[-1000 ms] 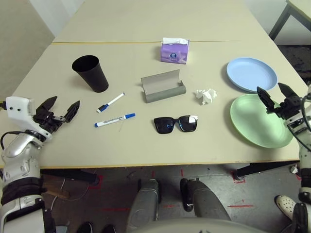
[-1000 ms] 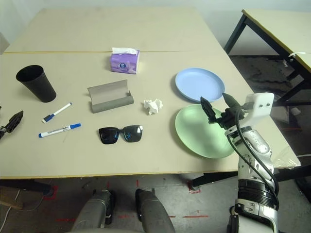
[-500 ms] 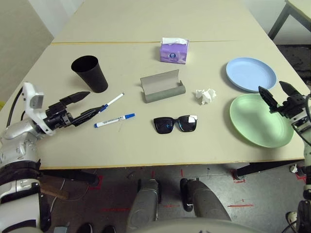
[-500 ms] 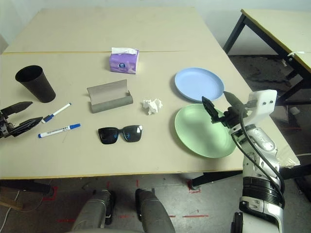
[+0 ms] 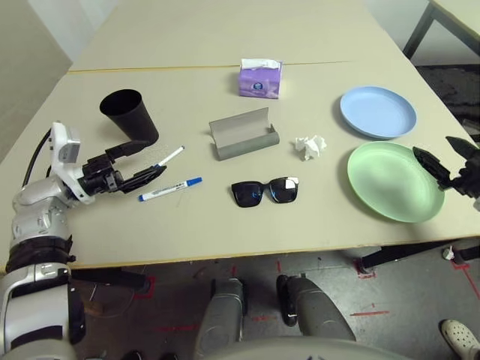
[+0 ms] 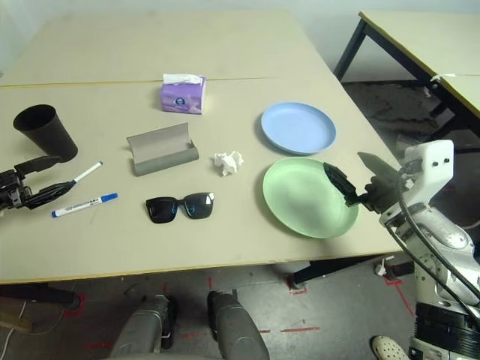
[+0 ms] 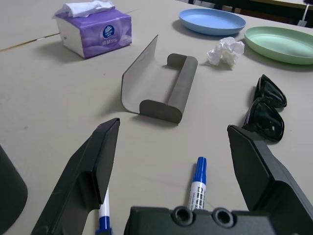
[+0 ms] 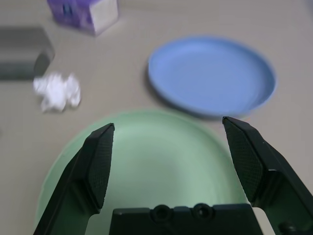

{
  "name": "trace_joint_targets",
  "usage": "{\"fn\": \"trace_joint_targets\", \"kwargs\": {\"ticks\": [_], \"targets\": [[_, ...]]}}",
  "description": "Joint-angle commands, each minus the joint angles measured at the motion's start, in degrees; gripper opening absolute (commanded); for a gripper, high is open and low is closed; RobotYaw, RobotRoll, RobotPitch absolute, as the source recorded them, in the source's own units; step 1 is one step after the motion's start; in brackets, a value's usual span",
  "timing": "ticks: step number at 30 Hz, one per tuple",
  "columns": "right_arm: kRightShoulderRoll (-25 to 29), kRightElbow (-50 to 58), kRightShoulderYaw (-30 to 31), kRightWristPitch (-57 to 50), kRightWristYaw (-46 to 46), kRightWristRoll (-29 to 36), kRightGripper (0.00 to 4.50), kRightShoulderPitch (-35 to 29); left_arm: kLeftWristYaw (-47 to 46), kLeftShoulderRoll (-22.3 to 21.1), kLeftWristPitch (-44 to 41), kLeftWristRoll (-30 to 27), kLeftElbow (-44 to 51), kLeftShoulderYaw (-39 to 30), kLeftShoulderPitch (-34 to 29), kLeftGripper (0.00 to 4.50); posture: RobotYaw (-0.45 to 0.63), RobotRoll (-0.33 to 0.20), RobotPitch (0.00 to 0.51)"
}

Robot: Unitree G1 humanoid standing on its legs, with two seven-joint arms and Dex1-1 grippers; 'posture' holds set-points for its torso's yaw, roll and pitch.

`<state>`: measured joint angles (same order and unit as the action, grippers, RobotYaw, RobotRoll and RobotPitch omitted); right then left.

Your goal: Organize and tidy the items on the table.

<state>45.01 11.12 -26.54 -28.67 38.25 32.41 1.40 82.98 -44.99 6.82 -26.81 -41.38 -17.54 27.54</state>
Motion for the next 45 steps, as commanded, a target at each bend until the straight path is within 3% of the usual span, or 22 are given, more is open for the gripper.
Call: {"fn": "trace_joint_targets", "kwargs": {"ticks": [1,5,11,15,26,31,38,45], "targets": [[2.37,3.54,-3.22,-8.62,-1.14,2.08,4.50,-4.42,0.73,0.46,1.06,1.08,-1.70,0.70,0.36,4.47,-0.12,0.000,0.195],[5.96,6.01,-9.95,-14.79,-2.23,2.65,4.50,-7.51,1.10,0.79,1.76,1.25,-2.21,0.96,0.17,4.47,-0.13,0.000,0.203],[8.19,8.21,-14.29,-22.50,-6.94,1.39,4.50,-7.16,1.21,0.95,2.13,1.12,-2.04,0.86,-0.64,4.47,-0.12,0.000,0.205],[9.09,9.26,-17.59,-40.75,-10.38,7.36,4.50,-3.42,1.05,0.84,2.20,0.97,-2.06,0.61,-0.92,4.47,-0.12,0.000,0.208],[6.80,9.45,-17.25,-57.38,-12.61,7.77,4.50,-1.15,1.20,0.93,2.17,0.46,-1.40,0.33,-2.20,4.47,-0.12,0.000,0.216],[4.90,7.54,-17.40,-61.95,-12.44,7.69,4.50,2.96,3.86,0.14,2.05,0.28,-0.37,0.83,-3.13,4.47,-0.11,0.000,0.221],[3.34,2.01,-15.40,-63.83,-12.89,7.81,4.50,8.52,7.61,-0.59,1.88,-1.02,2.22,0.21,-3.43,4.47,-0.08,0.000,0.215],[4.76,-1.82,-11.12,-63.83,-13.52,9.35,4.50,8.49,9.52,-1.39,2.95,-1.96,3.95,1.27,-3.62,4.47,-0.05,0.000,0.213]]}}
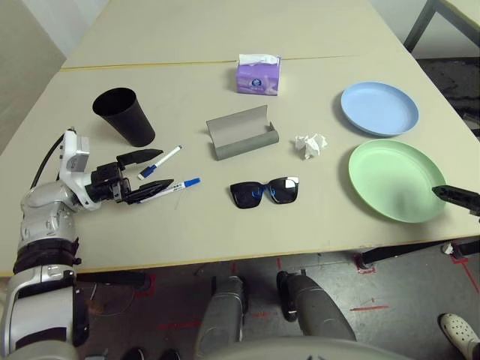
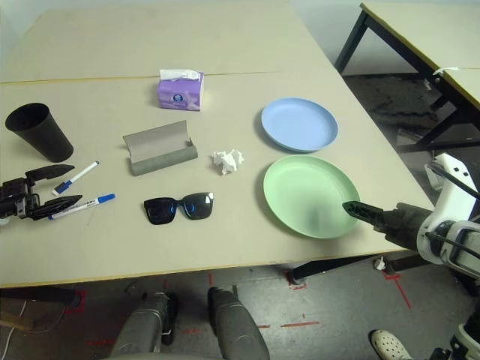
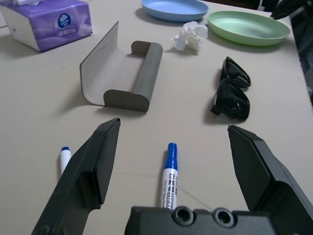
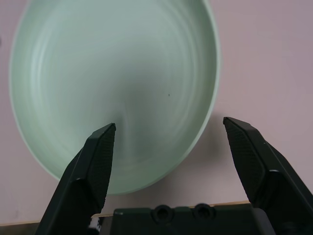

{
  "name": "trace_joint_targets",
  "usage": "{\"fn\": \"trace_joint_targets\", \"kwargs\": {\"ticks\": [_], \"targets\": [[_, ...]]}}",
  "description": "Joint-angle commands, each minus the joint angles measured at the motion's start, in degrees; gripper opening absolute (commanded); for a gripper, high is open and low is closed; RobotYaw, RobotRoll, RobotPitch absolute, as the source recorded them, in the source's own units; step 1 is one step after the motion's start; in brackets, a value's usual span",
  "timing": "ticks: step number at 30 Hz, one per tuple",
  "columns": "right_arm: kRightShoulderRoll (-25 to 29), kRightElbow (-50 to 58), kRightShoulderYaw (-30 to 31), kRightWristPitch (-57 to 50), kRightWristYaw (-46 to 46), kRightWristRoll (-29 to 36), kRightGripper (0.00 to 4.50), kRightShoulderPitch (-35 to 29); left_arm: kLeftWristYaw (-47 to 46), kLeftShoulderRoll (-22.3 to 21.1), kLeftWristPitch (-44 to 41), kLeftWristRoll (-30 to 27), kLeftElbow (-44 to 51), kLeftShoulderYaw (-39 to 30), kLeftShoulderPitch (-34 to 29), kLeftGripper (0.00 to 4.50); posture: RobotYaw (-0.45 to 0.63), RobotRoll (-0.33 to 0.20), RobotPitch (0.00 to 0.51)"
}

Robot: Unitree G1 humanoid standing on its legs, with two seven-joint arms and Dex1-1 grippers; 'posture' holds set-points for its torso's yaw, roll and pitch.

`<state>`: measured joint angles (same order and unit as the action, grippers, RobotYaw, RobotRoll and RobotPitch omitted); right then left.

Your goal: Organize and tidy the items on the table.

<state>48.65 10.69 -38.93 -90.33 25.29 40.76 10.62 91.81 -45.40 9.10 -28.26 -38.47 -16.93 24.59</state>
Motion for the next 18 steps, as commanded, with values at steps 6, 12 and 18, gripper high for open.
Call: {"fn": "trace_joint_targets", "kwargs": {"ticks": [6,12,18], "targets": [[1.20,-2.57,3.09,-2.17,-0.79,0.94,4.50,-0.90,0.69,-1.17,1.42,-0.99,1.20,0.89,-0.30,4.47,-0.05,0.000,0.214],[0.63,-2.87,4.90,-2.17,-0.95,1.67,4.50,-0.56,0.68,-0.79,2.02,-0.94,1.99,0.40,-0.50,4.47,-0.04,0.000,0.207],[0.46,-3.69,5.97,-2.17,-0.92,1.97,3.47,-0.20,0.18,-0.62,2.70,-0.97,2.44,-0.37,-0.68,4.50,-0.03,0.000,0.202]]}}
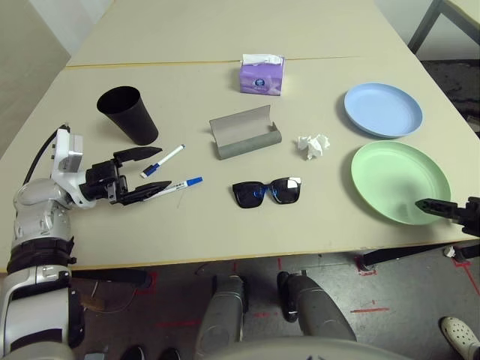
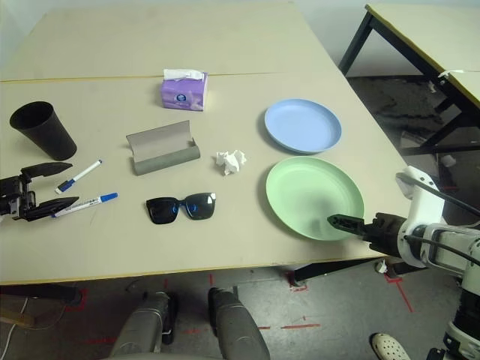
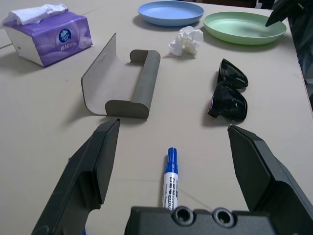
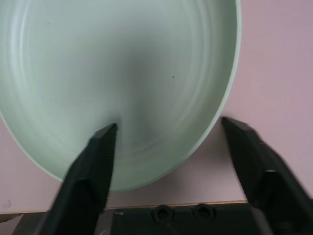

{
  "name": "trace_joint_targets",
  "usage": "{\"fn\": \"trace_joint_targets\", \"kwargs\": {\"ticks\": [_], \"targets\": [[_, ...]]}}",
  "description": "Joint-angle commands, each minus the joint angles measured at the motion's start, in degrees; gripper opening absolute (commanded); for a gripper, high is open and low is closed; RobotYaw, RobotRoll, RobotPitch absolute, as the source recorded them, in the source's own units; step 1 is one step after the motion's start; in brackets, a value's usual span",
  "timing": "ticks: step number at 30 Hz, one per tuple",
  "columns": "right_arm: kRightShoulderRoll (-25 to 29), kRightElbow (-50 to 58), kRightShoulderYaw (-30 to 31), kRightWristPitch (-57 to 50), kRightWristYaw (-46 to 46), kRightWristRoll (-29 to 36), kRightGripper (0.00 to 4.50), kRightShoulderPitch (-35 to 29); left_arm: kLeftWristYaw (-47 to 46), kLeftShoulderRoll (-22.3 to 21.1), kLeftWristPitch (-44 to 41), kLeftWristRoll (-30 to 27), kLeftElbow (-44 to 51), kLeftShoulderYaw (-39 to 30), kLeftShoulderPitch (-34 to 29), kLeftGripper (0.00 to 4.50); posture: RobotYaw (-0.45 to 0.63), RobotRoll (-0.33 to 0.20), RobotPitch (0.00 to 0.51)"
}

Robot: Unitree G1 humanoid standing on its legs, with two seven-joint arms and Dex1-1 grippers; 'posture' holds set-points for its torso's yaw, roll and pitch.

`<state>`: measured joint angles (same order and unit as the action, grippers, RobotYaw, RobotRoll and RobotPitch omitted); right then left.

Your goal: Organize and tidy the items on the table.

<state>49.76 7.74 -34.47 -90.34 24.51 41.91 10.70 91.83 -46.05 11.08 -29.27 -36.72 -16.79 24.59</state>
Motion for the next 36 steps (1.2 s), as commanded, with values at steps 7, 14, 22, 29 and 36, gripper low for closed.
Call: {"fn": "trace_joint_targets", "kwargs": {"ticks": [7,14,22,29,36], "targets": [[-0.58,-0.99,2.24,-2.16,-0.12,1.89,0.99,0.44,-0.67,0.31,1.61,-0.49,1.35,-1.21,-0.95,4.50,-0.02,0.000,0.192],[0.32,-1.42,2.23,-2.16,-0.24,2.82,0.02,0.83,-1.09,0.51,1.34,-0.69,2.18,-1.08,-1.45,4.50,-0.02,0.000,0.198],[0.26,-5.57,0.51,-2.16,-2.94,6.54,0.02,10.88,-1.16,0.71,1.60,-0.29,1.53,-0.67,-1.48,4.50,-0.03,0.000,0.200],[-1.52,-17.20,1.88,0.69,-6.65,0.51,0.02,27.14,-1.32,0.92,1.35,-0.28,2.14,-0.55,-1.76,4.50,-0.03,0.000,0.200],[-2.36,-33.29,8.02,14.69,-7.08,-8.35,0.02,38.01,-2.01,0.96,1.18,-0.67,3.77,-1.09,-3.27,4.50,-0.01,0.000,0.199]]}}
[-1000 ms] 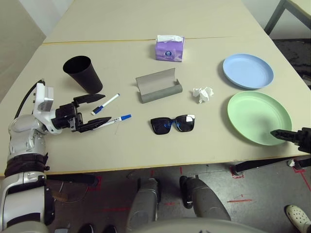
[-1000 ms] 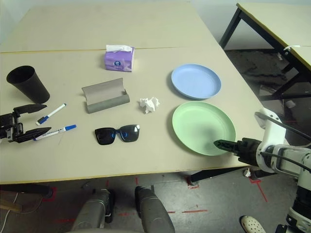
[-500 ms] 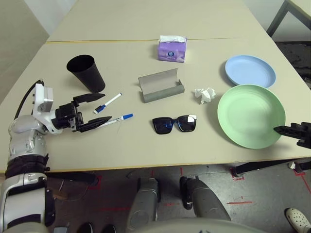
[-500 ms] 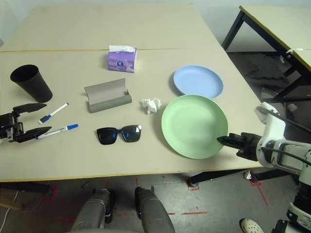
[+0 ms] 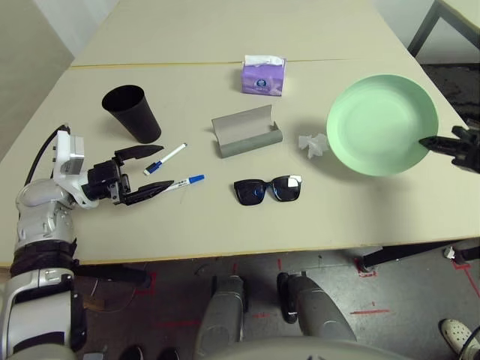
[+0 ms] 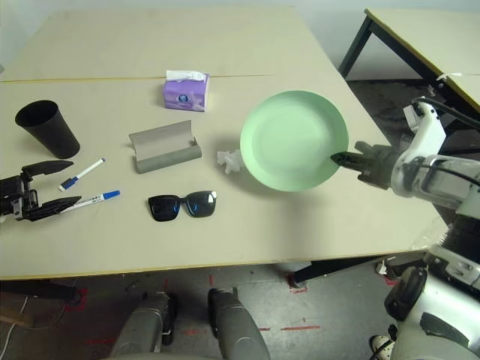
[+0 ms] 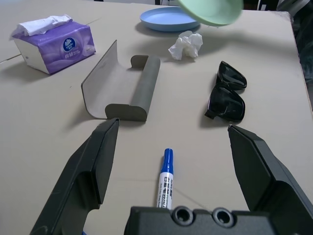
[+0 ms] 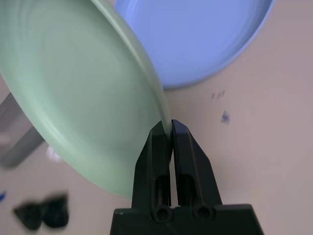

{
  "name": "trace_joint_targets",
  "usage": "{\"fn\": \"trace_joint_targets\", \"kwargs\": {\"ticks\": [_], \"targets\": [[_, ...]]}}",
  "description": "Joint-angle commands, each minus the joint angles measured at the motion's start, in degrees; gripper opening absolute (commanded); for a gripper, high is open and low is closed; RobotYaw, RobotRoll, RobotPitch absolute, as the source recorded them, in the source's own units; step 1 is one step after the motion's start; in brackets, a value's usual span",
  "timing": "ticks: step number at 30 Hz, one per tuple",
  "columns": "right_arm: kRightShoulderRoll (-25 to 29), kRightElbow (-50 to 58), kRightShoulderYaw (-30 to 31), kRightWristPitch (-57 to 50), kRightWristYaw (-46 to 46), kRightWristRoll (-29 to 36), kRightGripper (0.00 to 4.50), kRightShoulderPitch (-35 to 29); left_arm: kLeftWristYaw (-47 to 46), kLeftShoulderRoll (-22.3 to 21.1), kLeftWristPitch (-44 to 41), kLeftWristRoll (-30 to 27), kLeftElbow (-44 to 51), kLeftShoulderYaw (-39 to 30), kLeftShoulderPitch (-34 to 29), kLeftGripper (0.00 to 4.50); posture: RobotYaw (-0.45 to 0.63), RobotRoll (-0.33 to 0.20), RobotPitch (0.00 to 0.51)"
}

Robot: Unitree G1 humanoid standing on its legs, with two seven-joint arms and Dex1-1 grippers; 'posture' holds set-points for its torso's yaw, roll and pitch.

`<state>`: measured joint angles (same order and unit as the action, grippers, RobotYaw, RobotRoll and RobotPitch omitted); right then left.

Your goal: Organize and tidy the items on the table.

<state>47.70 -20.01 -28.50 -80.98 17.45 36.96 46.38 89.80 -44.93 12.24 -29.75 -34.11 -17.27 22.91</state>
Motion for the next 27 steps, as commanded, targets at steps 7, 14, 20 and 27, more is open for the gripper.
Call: {"fn": "trace_joint_targets", "kwargs": {"ticks": [7,14,20,27], "targets": [[-1.43,-22.40,5.62,21.54,-0.26,-11.14,0.02,10.16,-1.24,-0.22,-0.80,-1.05,4.28,-1.66,-4.74,4.50,0.01,0.000,0.199],[-1.41,-36.20,5.76,32.09,-0.05,-15.13,0.02,17.36,-2.44,-0.24,-1.60,-1.79,6.95,-2.12,-7.38,4.50,0.02,0.000,0.197],[-1.51,-42.39,4.82,35.82,0.34,-15.95,0.02,20.86,-3.05,0.00,-2.29,-1.91,8.40,-1.82,-8.37,4.50,0.02,0.000,0.200],[-0.99,-45.20,7.09,36.93,2.09,-18.24,0.02,20.48,-3.55,0.10,-2.10,-1.77,8.49,-1.74,-7.84,4.50,0.02,0.000,0.197]]}}
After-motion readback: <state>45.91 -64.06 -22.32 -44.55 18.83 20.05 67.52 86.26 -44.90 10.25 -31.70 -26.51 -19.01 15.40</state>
